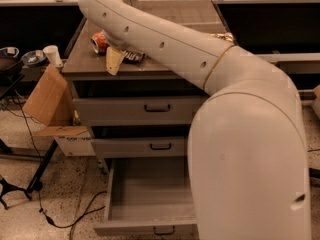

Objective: Pick rxbar chocolate from bottom drawer and place on counter

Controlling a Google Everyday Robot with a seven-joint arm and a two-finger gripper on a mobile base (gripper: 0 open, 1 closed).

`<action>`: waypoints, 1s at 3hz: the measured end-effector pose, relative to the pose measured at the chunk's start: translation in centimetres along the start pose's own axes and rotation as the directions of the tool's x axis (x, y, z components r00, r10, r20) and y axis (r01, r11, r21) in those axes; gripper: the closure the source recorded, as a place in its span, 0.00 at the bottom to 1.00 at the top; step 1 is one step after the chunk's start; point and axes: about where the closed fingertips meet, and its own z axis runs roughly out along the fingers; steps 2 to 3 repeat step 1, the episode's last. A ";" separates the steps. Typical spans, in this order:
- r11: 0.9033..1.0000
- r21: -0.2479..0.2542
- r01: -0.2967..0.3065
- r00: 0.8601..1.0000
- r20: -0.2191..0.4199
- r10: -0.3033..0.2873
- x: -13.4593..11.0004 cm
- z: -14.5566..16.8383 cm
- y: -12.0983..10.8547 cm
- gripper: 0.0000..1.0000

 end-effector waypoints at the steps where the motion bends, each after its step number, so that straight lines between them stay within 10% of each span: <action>1: 1.000 0.000 0.000 1.000 0.000 0.000 0.0 0.0 0.0 0.00; 3: 1.000 0.000 0.000 1.000 0.000 0.000 0.0 0.0 0.0 0.00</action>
Offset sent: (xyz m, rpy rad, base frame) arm 0.0000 0.0000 0.0000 0.0000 0.0000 0.0000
